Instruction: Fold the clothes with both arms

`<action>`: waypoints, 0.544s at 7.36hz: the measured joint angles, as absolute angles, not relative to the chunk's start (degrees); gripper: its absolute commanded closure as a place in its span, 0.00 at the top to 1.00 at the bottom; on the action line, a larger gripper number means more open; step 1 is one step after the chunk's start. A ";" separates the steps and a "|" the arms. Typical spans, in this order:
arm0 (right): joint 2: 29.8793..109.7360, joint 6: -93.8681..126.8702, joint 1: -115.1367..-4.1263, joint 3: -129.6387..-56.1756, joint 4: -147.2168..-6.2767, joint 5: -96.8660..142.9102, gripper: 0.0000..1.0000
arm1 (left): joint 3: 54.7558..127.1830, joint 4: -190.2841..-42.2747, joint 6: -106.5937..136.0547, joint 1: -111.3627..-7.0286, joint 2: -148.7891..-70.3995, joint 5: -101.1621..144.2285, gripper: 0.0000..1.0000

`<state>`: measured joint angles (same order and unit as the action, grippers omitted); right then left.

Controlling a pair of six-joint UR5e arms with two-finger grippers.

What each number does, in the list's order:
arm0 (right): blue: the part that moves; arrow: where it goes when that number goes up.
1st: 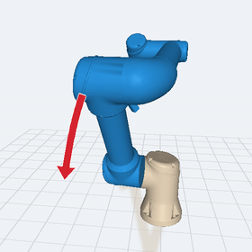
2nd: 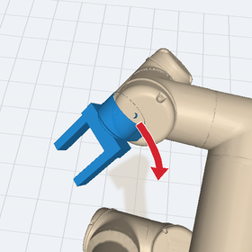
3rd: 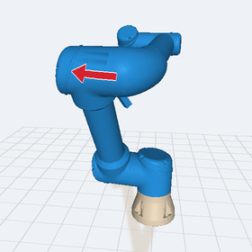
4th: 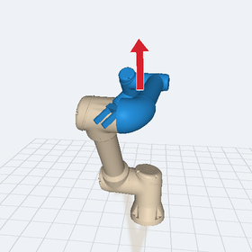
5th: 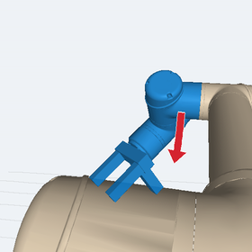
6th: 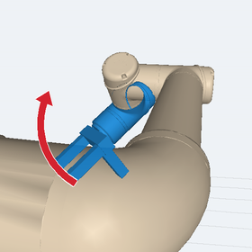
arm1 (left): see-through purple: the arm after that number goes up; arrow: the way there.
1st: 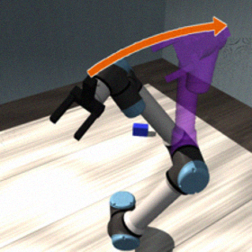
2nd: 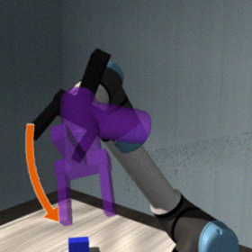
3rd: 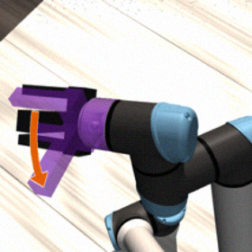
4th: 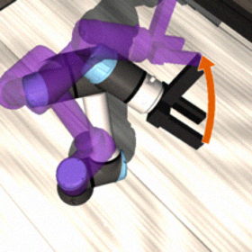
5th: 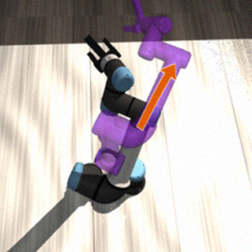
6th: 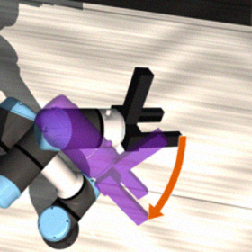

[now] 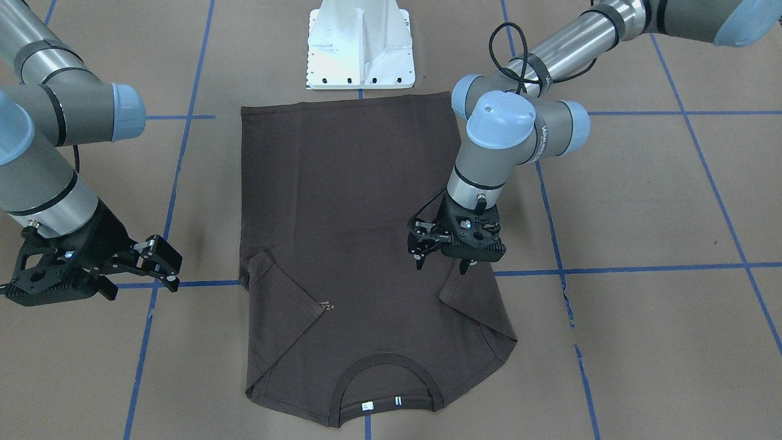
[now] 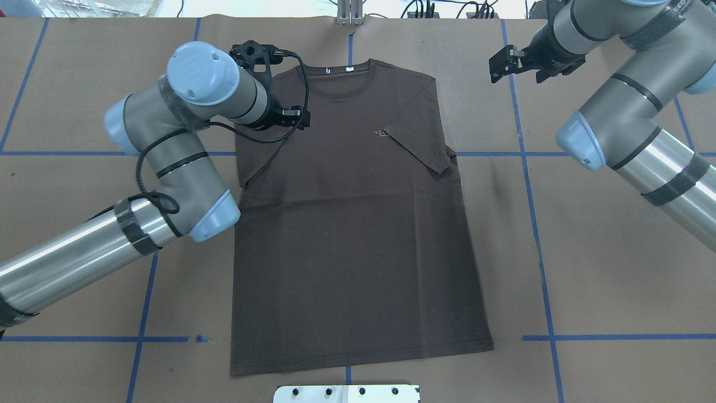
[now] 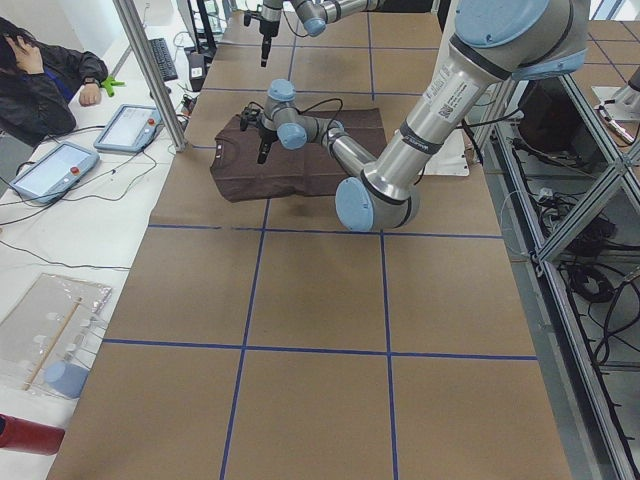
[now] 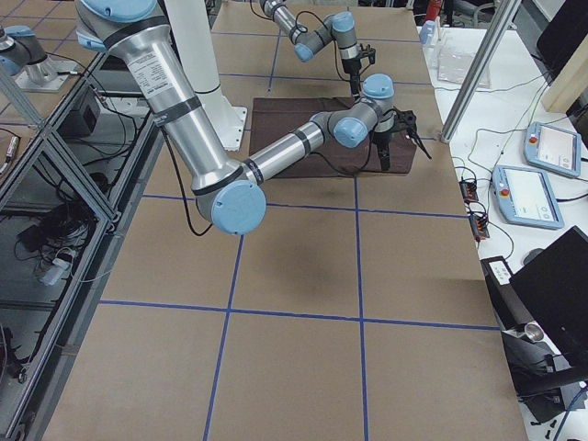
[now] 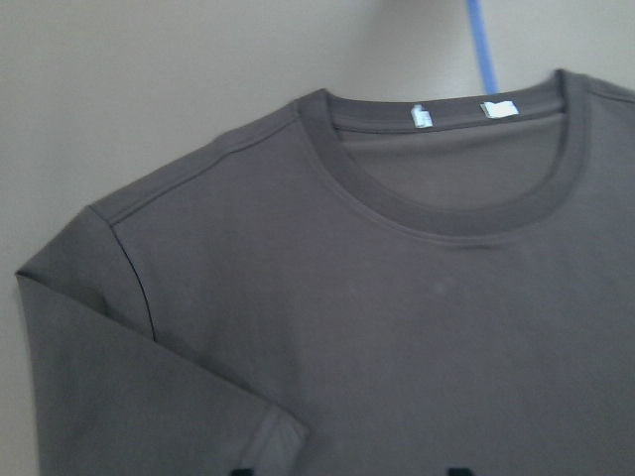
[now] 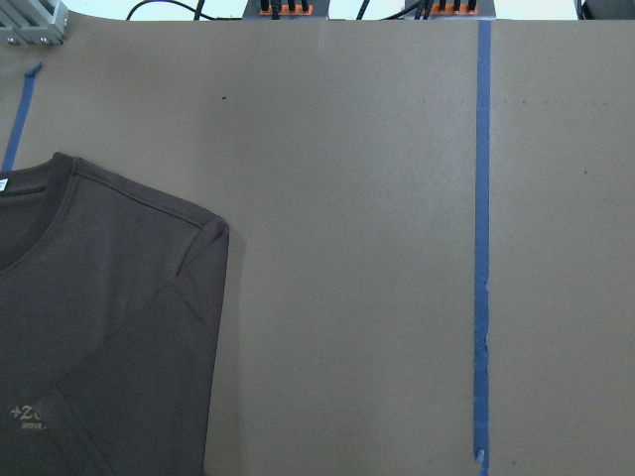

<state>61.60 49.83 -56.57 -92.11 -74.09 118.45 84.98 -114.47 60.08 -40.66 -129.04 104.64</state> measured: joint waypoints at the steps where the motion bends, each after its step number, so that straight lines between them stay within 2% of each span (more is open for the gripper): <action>1: 64.98 52.82 -53.71 -96.93 -74.09 116.29 1.00 | 89.97 -114.15 59.35 -39.64 -126.14 105.17 1.00; 4: 75.95 68.24 -42.47 -112.79 -74.04 108.33 0.99 | 105.73 -113.71 62.49 -31.62 -114.70 101.41 1.00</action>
<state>75.95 68.24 -42.47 -112.79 -74.04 108.33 105.73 -113.71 62.49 -31.62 -114.70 101.41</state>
